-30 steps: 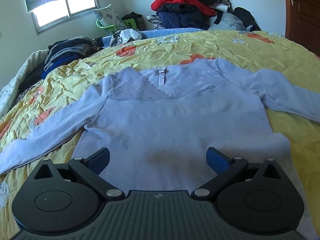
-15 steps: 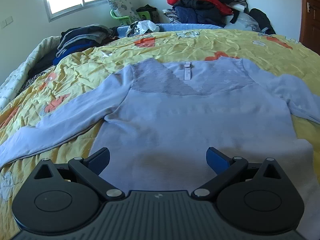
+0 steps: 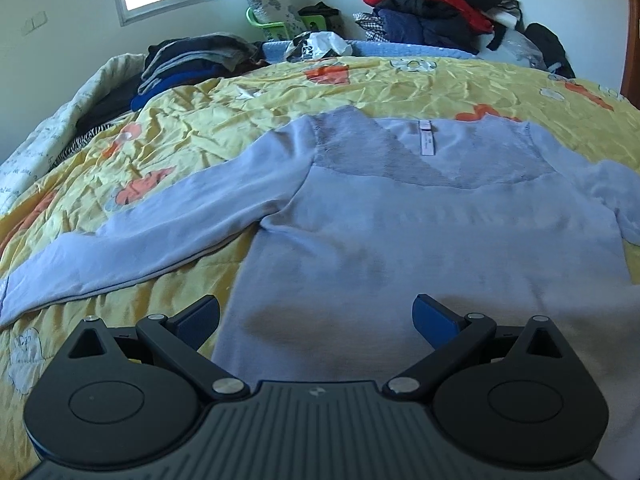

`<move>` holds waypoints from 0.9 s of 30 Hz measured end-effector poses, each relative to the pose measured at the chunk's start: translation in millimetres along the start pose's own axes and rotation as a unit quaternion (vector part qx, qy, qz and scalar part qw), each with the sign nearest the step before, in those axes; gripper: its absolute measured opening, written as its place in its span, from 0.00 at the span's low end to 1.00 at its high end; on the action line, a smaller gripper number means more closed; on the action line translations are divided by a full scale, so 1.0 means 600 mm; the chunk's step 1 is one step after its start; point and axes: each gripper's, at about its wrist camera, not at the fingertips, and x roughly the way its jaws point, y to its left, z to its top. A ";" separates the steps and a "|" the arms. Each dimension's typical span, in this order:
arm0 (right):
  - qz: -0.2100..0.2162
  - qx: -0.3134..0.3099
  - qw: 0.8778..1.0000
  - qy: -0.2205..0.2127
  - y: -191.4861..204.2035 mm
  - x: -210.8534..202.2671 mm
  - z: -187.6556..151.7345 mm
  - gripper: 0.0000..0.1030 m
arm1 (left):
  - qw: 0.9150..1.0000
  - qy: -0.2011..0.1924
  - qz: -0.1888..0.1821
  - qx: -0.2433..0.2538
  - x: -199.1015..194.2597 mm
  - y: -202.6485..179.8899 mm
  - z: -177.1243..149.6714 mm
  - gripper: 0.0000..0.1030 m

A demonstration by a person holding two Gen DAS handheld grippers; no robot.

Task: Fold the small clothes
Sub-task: 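Carry the held sleeve across the sweater body with the right tool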

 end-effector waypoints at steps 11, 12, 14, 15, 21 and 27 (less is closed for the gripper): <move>0.031 -0.044 0.998 0.031 0.111 0.075 -0.033 0.11 | 1.000 -0.005 0.004 -0.013 -0.006 0.041 -0.004 1.00; 0.036 -0.049 0.997 0.038 0.126 0.087 -0.040 0.11 | 1.000 -0.006 0.006 -0.014 -0.007 0.046 -0.004 1.00; 0.042 -0.064 0.996 0.052 0.155 0.112 -0.055 0.11 | 1.000 -0.007 0.010 -0.014 -0.007 0.055 -0.005 1.00; 0.045 -0.074 0.994 0.060 0.169 0.125 -0.064 0.11 | 1.000 -0.007 0.014 -0.014 -0.008 0.060 -0.006 1.00; 0.039 -0.154 0.982 0.098 0.260 0.199 -0.129 0.11 | 0.999 -0.004 0.027 -0.026 -0.008 0.098 -0.012 1.00; 0.033 -0.198 0.972 0.122 0.310 0.235 -0.180 0.11 | 0.998 0.002 0.034 -0.044 -0.003 0.131 -0.015 1.00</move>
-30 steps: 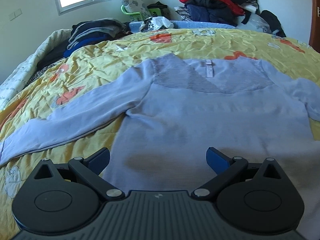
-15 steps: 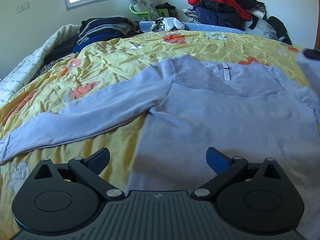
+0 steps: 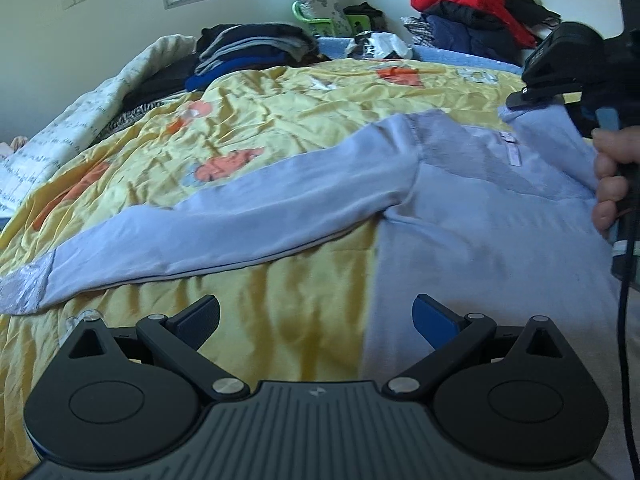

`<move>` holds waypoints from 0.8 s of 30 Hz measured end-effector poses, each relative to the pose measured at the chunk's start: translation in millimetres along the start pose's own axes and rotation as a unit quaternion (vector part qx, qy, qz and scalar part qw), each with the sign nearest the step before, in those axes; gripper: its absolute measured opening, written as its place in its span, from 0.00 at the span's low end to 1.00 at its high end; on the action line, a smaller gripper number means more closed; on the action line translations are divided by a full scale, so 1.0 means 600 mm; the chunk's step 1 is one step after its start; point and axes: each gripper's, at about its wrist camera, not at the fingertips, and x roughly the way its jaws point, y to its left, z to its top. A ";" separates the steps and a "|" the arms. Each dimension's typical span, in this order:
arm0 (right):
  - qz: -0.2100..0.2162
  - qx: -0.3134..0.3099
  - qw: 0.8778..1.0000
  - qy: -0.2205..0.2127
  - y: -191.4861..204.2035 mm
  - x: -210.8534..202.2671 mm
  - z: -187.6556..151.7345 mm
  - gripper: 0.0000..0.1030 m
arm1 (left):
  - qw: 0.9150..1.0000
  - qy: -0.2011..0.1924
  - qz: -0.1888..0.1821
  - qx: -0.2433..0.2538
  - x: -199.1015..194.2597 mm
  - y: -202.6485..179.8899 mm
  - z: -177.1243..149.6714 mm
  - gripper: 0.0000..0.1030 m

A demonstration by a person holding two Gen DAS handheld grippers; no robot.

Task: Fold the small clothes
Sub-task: 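Carry the held sleeve across the sweater body with the right tool, then open the right tool to release the sleeve and lift away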

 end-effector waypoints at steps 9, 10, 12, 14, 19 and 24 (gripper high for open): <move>0.001 -0.024 1.000 0.016 0.044 0.052 -0.011 0.11 | 1.000 0.000 0.003 -0.006 0.001 0.016 -0.003 1.00; 0.004 -0.031 0.999 0.017 0.052 0.056 -0.013 0.11 | 1.000 0.000 0.003 -0.007 0.002 0.018 -0.003 1.00; 0.007 -0.049 0.999 0.018 0.069 0.064 -0.017 0.11 | 1.000 0.003 0.004 -0.010 0.004 0.023 -0.003 1.00; 0.005 -0.065 0.998 0.018 0.086 0.073 -0.021 0.11 | 1.000 0.005 0.004 -0.014 0.006 0.027 -0.003 1.00; 0.002 -0.082 0.996 0.036 0.115 0.100 -0.028 0.14 | 1.000 0.008 0.005 -0.019 0.007 0.037 -0.006 1.00; -0.006 -0.132 0.989 0.068 0.161 0.127 -0.047 0.45 | 1.000 0.012 0.007 -0.024 0.010 0.045 -0.008 1.00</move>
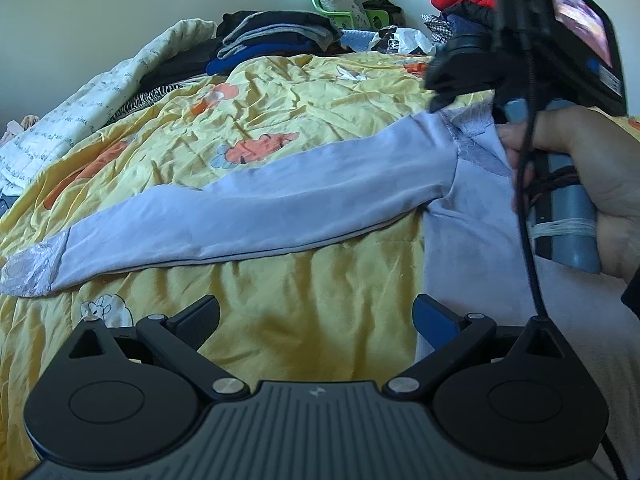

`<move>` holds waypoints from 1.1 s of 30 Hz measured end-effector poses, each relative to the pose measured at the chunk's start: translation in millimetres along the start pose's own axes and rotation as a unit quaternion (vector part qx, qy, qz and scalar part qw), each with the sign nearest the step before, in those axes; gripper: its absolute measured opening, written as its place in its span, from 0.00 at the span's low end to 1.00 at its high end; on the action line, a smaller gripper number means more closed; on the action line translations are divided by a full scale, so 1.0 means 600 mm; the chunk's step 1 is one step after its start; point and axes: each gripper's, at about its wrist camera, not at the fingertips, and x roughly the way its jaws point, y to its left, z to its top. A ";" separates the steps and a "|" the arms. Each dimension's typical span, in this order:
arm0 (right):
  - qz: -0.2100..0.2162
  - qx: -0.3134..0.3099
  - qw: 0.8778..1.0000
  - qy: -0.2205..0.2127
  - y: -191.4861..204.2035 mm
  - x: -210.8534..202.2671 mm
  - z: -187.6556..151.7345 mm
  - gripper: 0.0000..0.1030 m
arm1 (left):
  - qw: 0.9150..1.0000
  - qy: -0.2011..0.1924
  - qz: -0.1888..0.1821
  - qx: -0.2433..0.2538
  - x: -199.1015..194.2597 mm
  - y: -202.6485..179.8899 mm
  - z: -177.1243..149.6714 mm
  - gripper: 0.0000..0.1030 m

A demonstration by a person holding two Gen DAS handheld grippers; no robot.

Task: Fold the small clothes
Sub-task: 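Open the right tool to release the sleeve and lift away, then grasp the lace cuff of the other sleeve with the left tool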

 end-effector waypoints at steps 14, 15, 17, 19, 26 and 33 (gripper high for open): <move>0.046 -0.174 0.984 -0.002 0.156 -0.012 -0.006 0.63 | 1.000 0.002 0.007 -0.008 -0.003 0.014 -0.001 1.00; 0.061 -0.158 0.986 -0.006 0.150 -0.024 -0.005 0.63 | 1.000 0.000 0.009 -0.008 -0.004 0.017 -0.001 1.00; 0.073 -0.117 0.990 -0.005 0.132 -0.037 -0.003 0.67 | 1.000 -0.002 0.012 -0.013 -0.005 0.024 -0.001 1.00; 0.080 -0.057 0.995 0.012 0.100 -0.039 -0.006 0.69 | 1.000 -0.002 0.010 -0.025 -0.006 0.034 0.000 1.00; 0.111 0.034 0.992 0.042 0.026 -0.045 -0.021 0.66 | 1.000 -0.015 0.010 -0.025 -0.019 0.038 0.003 1.00; 0.087 -0.044 0.995 0.013 -0.004 -0.163 -0.059 0.71 | 0.997 -0.002 0.034 -0.075 -0.002 0.088 0.006 1.00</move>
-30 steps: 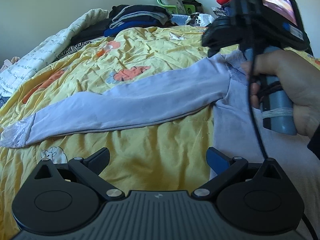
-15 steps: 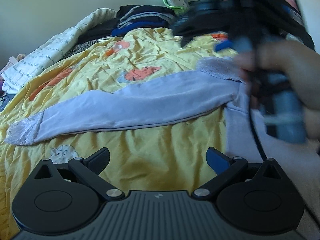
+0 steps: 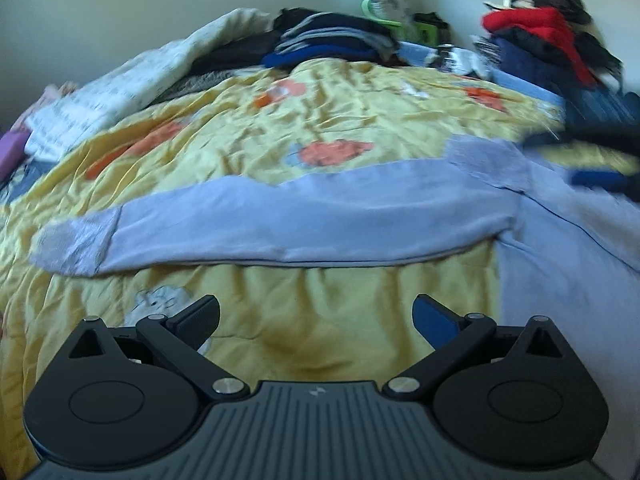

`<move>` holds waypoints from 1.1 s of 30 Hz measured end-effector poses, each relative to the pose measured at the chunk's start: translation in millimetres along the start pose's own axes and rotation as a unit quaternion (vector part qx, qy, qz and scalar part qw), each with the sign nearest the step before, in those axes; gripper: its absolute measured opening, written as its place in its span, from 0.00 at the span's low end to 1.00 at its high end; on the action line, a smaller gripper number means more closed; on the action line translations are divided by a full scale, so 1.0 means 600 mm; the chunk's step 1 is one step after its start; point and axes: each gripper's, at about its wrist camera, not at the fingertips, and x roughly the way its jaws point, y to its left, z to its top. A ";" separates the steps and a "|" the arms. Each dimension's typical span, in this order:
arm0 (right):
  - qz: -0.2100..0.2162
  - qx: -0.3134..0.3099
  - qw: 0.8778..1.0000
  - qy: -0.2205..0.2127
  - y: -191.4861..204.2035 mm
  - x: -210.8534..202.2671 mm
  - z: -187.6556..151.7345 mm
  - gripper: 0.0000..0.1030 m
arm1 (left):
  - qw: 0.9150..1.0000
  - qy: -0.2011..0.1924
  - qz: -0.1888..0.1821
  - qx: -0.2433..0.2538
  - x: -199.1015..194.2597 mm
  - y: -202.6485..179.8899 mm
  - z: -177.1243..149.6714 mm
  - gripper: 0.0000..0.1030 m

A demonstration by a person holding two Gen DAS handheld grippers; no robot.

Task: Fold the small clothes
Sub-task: 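Grasp the lace cuff of the other sleeve with the left tool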

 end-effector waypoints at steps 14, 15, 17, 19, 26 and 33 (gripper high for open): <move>-0.123 -0.070 0.989 -0.048 -0.041 -0.149 -0.124 0.84 | 0.994 0.017 0.027 -0.109 0.010 0.120 0.002 1.00; -0.124 -0.067 0.989 -0.052 -0.044 -0.154 -0.126 0.84 | 0.990 0.023 0.018 -0.140 0.015 0.143 0.002 1.00; -0.121 -0.055 0.989 -0.060 -0.051 -0.161 -0.127 0.84 | 0.980 0.025 -0.012 -0.199 0.022 0.182 -0.002 1.00; -0.122 -0.048 0.989 -0.064 -0.050 -0.160 -0.125 0.84 | 0.968 0.002 -0.042 -0.248 0.023 0.216 -0.009 1.00; -0.120 -0.051 0.989 -0.075 -0.044 -0.165 -0.125 0.88 | 0.919 -0.064 -0.113 -0.373 0.048 0.281 -0.019 1.00; -0.127 -0.046 0.989 -0.063 -0.048 -0.165 -0.134 0.88 | 0.861 -0.116 -0.133 -0.477 0.092 0.333 -0.003 0.92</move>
